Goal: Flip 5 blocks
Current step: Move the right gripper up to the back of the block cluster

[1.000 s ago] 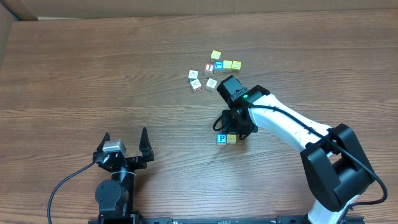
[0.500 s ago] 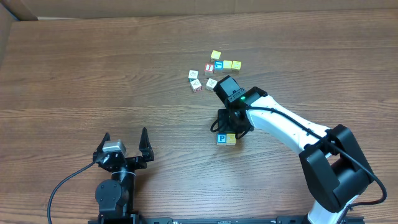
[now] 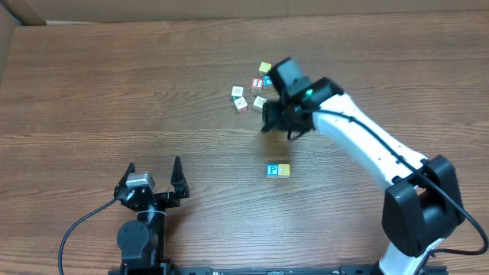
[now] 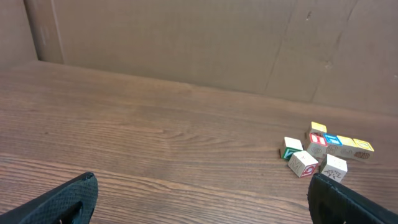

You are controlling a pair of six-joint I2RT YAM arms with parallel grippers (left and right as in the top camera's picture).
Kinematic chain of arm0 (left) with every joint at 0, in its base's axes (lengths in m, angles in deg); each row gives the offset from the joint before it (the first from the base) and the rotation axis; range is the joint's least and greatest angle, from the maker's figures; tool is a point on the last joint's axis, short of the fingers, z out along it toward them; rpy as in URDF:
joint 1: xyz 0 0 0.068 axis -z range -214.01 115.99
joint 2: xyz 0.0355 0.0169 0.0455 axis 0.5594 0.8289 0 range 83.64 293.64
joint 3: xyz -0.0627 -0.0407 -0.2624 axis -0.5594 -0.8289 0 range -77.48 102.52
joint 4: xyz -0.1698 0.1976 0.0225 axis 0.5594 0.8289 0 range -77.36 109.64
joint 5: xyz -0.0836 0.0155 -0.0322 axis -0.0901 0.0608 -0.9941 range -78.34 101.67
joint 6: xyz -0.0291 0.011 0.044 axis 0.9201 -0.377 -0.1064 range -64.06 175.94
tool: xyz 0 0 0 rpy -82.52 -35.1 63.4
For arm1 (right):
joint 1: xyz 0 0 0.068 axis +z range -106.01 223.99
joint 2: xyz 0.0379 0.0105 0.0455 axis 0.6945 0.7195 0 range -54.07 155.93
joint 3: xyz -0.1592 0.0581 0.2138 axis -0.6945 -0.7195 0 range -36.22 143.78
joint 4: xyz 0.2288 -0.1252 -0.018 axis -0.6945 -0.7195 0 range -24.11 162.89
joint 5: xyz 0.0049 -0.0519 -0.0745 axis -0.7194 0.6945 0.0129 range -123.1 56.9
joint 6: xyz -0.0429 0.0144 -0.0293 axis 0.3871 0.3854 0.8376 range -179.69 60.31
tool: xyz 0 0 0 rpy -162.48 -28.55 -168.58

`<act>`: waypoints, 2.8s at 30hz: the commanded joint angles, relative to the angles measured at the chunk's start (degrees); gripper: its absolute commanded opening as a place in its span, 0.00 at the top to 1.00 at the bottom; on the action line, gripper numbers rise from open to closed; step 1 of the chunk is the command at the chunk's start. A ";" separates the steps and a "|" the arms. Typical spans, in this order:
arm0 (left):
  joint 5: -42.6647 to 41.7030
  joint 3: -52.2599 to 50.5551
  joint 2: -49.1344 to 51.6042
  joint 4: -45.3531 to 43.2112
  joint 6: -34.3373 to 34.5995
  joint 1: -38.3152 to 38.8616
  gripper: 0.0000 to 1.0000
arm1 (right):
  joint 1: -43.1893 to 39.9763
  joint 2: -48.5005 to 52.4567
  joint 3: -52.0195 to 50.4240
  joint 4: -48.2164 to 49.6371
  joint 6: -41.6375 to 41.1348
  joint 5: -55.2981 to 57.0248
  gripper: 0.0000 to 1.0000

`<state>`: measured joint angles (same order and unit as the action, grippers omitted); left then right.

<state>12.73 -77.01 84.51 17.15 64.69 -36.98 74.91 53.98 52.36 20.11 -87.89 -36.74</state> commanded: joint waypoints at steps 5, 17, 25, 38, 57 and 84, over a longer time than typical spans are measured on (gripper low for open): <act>-0.63 -0.20 -0.61 -0.11 -1.05 0.35 0.00 | -2.60 -0.52 4.02 5.42 0.15 0.42 0.23; -0.63 -0.20 -0.61 -0.11 -1.05 0.35 0.00 | -2.49 -0.50 2.60 5.09 0.17 3.13 0.23; -0.63 -0.20 -0.61 -0.11 -1.05 0.35 0.00 | -2.27 -0.50 1.66 4.87 -0.37 3.06 0.25; -0.63 -0.20 -0.61 -0.11 -1.05 0.35 0.00 | -2.67 6.36 15.15 -3.82 -0.26 -6.27 0.40; -0.63 -0.20 -0.61 -0.11 -1.05 0.39 0.00 | 1.68 20.70 16.63 7.67 -14.05 9.53 0.40; -0.63 -0.20 -0.61 -0.11 -1.05 0.39 0.00 | 2.78 23.78 14.78 13.57 -15.54 14.91 0.54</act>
<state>12.73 -77.01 84.51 17.13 64.69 -36.98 77.73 77.25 67.85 33.42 -103.17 -20.96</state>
